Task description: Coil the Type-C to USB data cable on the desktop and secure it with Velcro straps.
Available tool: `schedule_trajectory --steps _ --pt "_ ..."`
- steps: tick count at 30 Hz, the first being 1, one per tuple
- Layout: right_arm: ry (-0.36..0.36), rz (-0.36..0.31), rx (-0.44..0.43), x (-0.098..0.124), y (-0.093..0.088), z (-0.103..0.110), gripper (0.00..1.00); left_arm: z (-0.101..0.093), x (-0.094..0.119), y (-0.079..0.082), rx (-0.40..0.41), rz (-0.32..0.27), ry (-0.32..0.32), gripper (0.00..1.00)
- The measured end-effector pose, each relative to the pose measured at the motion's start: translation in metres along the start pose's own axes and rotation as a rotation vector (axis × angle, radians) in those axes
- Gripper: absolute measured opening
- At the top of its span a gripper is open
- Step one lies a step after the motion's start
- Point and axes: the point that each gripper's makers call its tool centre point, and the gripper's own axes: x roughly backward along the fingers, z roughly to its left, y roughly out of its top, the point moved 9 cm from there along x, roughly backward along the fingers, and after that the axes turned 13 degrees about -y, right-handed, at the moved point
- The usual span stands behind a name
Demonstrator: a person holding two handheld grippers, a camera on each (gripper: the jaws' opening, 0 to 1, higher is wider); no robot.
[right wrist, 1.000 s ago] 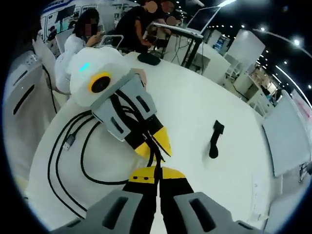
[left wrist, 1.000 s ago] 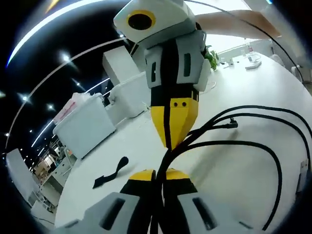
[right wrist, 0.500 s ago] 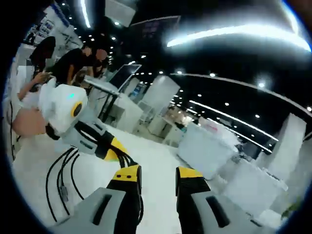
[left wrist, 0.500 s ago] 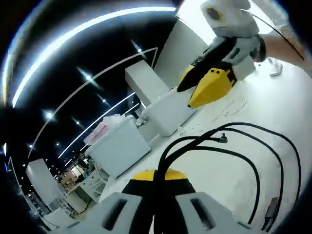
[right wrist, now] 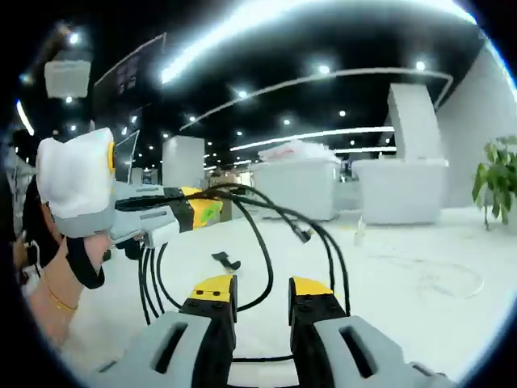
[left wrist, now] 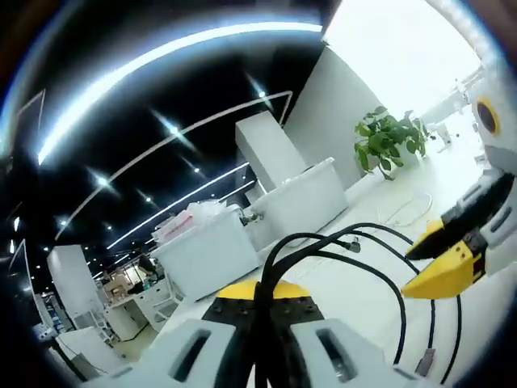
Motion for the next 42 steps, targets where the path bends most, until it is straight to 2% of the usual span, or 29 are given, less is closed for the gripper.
schedule_trajectory --steps 1,3,4,7,8,9,12,14,17,20,21,25,28,29,31,34,37,39,42 --pt "0.006 0.006 -0.023 0.000 -0.001 -0.001 0.24 0.001 0.000 -0.002 0.009 -0.002 -0.002 0.05" --pt "0.017 0.000 -0.013 0.009 0.002 -0.002 0.18 0.002 0.000 -0.004 0.017 0.003 -0.003 0.05" --pt "0.057 0.024 0.023 0.014 -0.001 0.001 0.17 0.003 0.000 -0.006 0.019 0.005 -0.004 0.05" --pt "0.193 0.167 0.093 0.028 -0.020 0.015 0.21 0.005 -0.001 -0.009 0.029 0.003 -0.008 0.05" --pt "0.236 0.179 0.169 0.030 -0.025 0.019 0.23 0.004 -0.001 -0.009 0.033 0.003 -0.012 0.05" --pt "0.258 0.143 0.280 0.030 -0.026 0.022 0.24 0.004 -0.001 -0.009 0.034 0.001 -0.015 0.05" --pt "0.202 0.075 0.611 0.029 -0.023 0.029 0.22 0.004 -0.002 -0.010 0.029 0.005 -0.018 0.05" --pt "0.234 0.034 0.775 0.028 -0.025 0.044 0.21 0.004 -0.002 -0.013 0.029 0.017 -0.017 0.05" --pt "0.324 0.080 0.800 0.026 -0.034 0.056 0.21 0.005 -0.002 -0.014 0.036 0.021 -0.019 0.05" --pt "0.343 0.076 0.815 0.020 -0.030 0.058 0.21 0.004 -0.002 -0.014 0.028 0.021 -0.020 0.05" --pt "0.379 0.094 0.792 0.018 -0.030 0.058 0.22 0.004 -0.002 -0.014 0.024 0.021 -0.021 0.05" --pt "0.447 0.251 0.709 0.005 -0.028 0.050 0.21 0.002 -0.001 -0.011 0.005 0.014 -0.027 0.05" --pt "0.456 0.302 0.739 -0.001 -0.031 0.044 0.16 0.001 0.000 -0.009 -0.013 0.000 -0.027 0.05" --pt "0.466 0.291 0.746 0.000 -0.030 0.044 0.15 0.002 0.000 -0.009 -0.018 -0.003 -0.027 0.05" --pt "0.488 0.275 0.829 0.002 -0.028 0.045 0.14 0.004 0.001 -0.009 -0.019 -0.007 -0.025 0.05" --pt "0.496 0.215 0.936 0.008 -0.025 0.048 0.12 0.006 0.002 -0.012 -0.020 -0.003 -0.021 0.05" --pt "0.518 0.204 0.944 0.021 -0.024 0.048 0.10 0.013 0.005 -0.014 -0.030 0.000 0.004 0.05" --pt "0.520 0.196 0.968 0.027 -0.024 0.045 0.08 0.019 0.007 -0.015 0.017 -0.026 0.016 0.06" --pt "0.485 0.188 1.010 0.026 -0.023 0.038 0.07 0.023 0.009 -0.013 0.069 -0.056 0.006 0.08"
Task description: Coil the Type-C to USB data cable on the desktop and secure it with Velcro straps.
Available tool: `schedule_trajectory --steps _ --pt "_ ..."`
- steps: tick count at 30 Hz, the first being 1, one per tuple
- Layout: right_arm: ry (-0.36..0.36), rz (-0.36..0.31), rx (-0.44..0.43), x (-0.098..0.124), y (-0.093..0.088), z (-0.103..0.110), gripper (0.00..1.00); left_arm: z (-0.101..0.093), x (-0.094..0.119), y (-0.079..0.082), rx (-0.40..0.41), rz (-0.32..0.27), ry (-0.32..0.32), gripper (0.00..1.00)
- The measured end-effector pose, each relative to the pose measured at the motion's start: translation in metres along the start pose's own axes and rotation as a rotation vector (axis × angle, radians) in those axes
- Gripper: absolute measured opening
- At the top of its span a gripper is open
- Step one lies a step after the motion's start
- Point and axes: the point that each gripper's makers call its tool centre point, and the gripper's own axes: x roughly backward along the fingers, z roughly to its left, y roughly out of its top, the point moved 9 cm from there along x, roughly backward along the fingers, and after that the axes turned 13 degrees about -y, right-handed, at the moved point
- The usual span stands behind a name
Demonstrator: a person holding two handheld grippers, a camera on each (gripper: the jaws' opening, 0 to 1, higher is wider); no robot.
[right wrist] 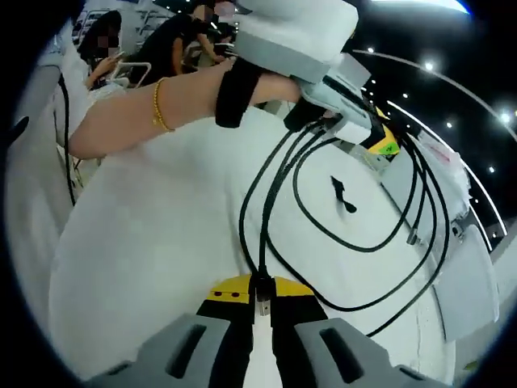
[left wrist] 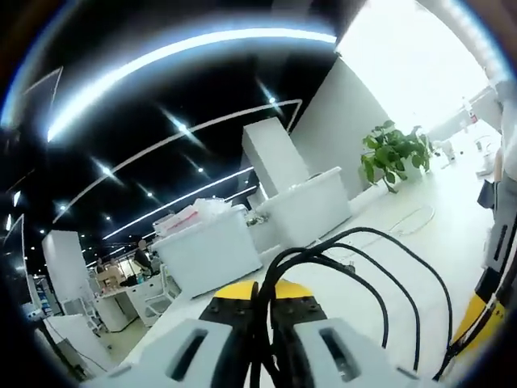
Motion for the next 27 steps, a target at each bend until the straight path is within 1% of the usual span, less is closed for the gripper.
schedule_trajectory --steps 2,4,6,9,11,12,13,15,16,20,22,25,27 --pt "-0.003 0.012 0.000 0.002 -0.002 -0.002 0.07 0.001 0.000 0.001 -0.002 -0.006 0.007 0.09" --pt "0.002 0.027 0.000 0.004 -0.004 -0.001 0.07 0.006 0.002 0.003 -0.006 -0.021 0.033 0.09" --pt "0.008 0.030 0.014 0.007 -0.006 0.002 0.07 0.009 0.003 0.005 0.020 -0.042 0.038 0.10" --pt "-0.002 0.036 0.009 0.007 -0.008 -0.001 0.07 0.013 0.005 0.005 0.066 -0.068 0.043 0.10" --pt "-0.022 0.046 -0.003 0.008 -0.012 -0.006 0.07 0.015 0.008 0.006 0.108 -0.101 0.043 0.10" --pt "-0.034 0.049 -0.006 0.008 -0.014 -0.008 0.07 0.015 0.009 0.009 0.132 -0.127 0.028 0.10" --pt "-0.054 0.044 -0.007 0.007 -0.016 -0.010 0.07 0.014 0.009 0.011 0.141 -0.151 0.011 0.10" --pt "-0.066 0.055 -0.010 0.004 -0.020 -0.012 0.07 0.014 0.011 0.016 0.164 -0.180 0.010 0.10" --pt "-0.077 0.065 -0.009 0.002 -0.023 -0.013 0.07 0.013 0.011 0.018 0.166 -0.189 0.004 0.10" --pt "-0.083 0.062 -0.026 0.005 -0.024 -0.016 0.06 0.016 0.011 0.022 0.175 -0.208 0.001 0.10" --pt "-0.099 0.073 -0.013 0.006 -0.026 -0.019 0.06 0.020 0.011 0.024 0.195 -0.218 -0.001 0.10" --pt "-0.099 0.081 -0.012 0.008 -0.027 -0.020 0.06 0.025 0.013 0.028 0.214 -0.237 -0.008 0.10" --pt "-0.091 0.081 -0.006 0.010 -0.025 -0.017 0.06 0.029 0.013 0.032 0.208 -0.247 0.001 0.10"
